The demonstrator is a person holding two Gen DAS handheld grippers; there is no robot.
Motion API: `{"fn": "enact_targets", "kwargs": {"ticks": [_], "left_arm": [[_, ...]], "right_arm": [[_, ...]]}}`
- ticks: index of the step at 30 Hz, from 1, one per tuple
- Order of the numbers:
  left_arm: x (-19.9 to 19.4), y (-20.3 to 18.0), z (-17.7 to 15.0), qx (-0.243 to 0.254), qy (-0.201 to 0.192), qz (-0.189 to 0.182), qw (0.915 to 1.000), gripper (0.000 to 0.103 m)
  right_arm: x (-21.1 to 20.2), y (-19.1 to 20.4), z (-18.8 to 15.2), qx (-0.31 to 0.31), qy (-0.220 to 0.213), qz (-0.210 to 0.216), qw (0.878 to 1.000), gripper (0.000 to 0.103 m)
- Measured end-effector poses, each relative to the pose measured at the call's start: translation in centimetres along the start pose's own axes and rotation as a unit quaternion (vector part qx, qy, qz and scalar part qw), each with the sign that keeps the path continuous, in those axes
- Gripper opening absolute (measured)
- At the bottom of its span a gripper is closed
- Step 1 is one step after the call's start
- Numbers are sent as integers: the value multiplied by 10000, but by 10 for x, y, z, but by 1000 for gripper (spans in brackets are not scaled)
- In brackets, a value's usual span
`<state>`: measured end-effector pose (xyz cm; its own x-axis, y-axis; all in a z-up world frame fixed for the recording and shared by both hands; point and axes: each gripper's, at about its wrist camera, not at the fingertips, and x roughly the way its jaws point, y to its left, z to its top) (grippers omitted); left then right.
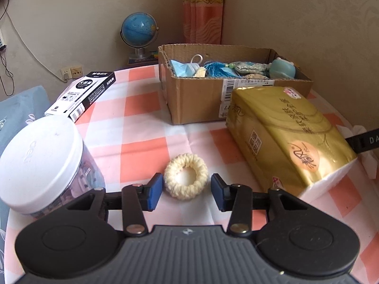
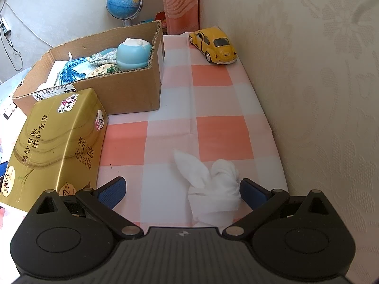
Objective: Organize soft objects
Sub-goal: 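Grasp the cream scrunchie with the left tool while the right tool grasps the white cloth, then carry the white cloth with the right tool and drop it into the box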
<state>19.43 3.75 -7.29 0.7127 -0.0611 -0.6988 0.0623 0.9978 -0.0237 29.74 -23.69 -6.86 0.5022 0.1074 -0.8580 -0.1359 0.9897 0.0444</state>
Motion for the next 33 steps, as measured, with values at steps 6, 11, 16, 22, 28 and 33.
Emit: {"fn": "enact_targets", "kwargs": {"ticks": [6,11,16,22,28,33], "left_arm": [[-1,-3,-2,67,-32,-27,10000,33],[-2,-2,-2,44,-18,-69,10000,33],[-2,-1,-3,64,-46,-96,9999,33],[-2,-1,-3,97,-74,-131,9998,33],[-1,0,-2,134,-57,-162,9998,33],[-1,1,-1,184,-17,-169,9997,31]], "right_arm": [[0,-1,0,-49,25,-24,10000,103],[-2,-6,4,54,200,-75,9998,101],[-8,-14,6,283,344,-74,9990,86],[-11,-14,7,207,380,-305,9986,60],[-13,-13,7,192,384,-382,9983,47],[-15,-12,6,146,380,-379,9984,42]]}}
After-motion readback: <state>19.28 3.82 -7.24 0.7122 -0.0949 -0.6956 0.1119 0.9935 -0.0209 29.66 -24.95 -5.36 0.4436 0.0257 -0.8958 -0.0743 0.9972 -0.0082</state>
